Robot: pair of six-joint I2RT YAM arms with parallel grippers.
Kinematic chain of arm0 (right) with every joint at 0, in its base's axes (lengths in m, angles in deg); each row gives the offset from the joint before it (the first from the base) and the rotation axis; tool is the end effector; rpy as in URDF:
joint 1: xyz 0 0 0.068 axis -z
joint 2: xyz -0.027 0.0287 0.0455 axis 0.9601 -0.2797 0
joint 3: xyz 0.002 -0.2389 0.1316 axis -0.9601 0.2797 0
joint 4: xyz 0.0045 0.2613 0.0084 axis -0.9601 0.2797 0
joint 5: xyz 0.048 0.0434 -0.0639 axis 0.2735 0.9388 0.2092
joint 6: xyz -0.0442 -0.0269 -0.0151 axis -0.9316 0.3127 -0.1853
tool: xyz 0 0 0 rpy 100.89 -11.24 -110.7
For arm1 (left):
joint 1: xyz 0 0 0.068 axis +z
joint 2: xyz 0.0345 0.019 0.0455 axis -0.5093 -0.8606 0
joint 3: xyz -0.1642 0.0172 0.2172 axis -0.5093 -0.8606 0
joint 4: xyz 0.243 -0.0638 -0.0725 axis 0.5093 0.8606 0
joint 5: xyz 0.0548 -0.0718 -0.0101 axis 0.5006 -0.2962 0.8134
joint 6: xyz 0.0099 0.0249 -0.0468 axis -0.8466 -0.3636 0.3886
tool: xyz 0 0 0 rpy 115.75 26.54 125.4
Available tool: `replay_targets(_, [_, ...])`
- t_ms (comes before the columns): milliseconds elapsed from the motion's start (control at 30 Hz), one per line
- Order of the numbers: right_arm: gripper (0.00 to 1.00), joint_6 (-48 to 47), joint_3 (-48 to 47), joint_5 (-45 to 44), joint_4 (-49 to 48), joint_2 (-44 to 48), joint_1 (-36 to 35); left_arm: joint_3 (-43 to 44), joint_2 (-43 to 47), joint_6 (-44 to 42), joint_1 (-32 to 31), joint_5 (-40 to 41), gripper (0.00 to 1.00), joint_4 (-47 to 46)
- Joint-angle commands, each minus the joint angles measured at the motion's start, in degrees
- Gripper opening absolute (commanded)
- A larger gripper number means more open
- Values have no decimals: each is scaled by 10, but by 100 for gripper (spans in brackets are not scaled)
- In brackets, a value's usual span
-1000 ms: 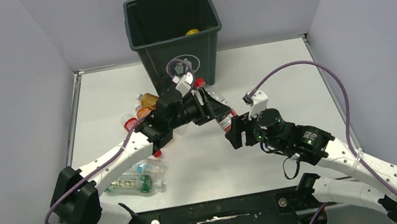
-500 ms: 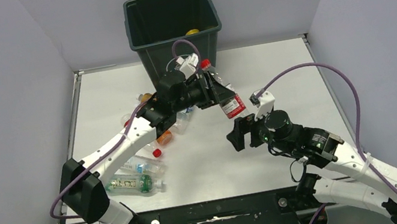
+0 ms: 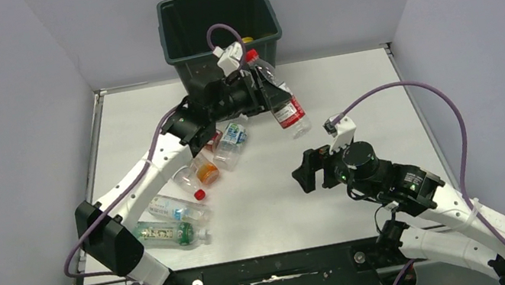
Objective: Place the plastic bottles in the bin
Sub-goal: Place the plastic bottle in the trash bin.
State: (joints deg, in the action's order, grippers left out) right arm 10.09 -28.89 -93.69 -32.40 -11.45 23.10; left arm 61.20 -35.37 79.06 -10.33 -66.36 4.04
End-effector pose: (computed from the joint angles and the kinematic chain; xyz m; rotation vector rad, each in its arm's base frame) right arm 0.1056 0.1146 0.3204 -0.1478 2.1032 0.6481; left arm 0.2775 -0.2556 0.3918 0.1630 2.0158 -1.3180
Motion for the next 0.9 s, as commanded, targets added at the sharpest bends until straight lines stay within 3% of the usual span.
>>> replay_targets(0, [98,6,-27,-13,-10,9,-2,78,-8,-34,21,-13,47,22])
replay_targets(400, [98,11,-18,-5,-16,2,-3,276,-93,-57,118,-51,47,45])
replay_targets(733, [98,21,-11,-7,-15,3,-9,578,-294,-25,191,-63,47,42])
replay_targets(867, [98,24,-7,-11,-11,9,-11,605,-343,19,216,-69,48,-14])
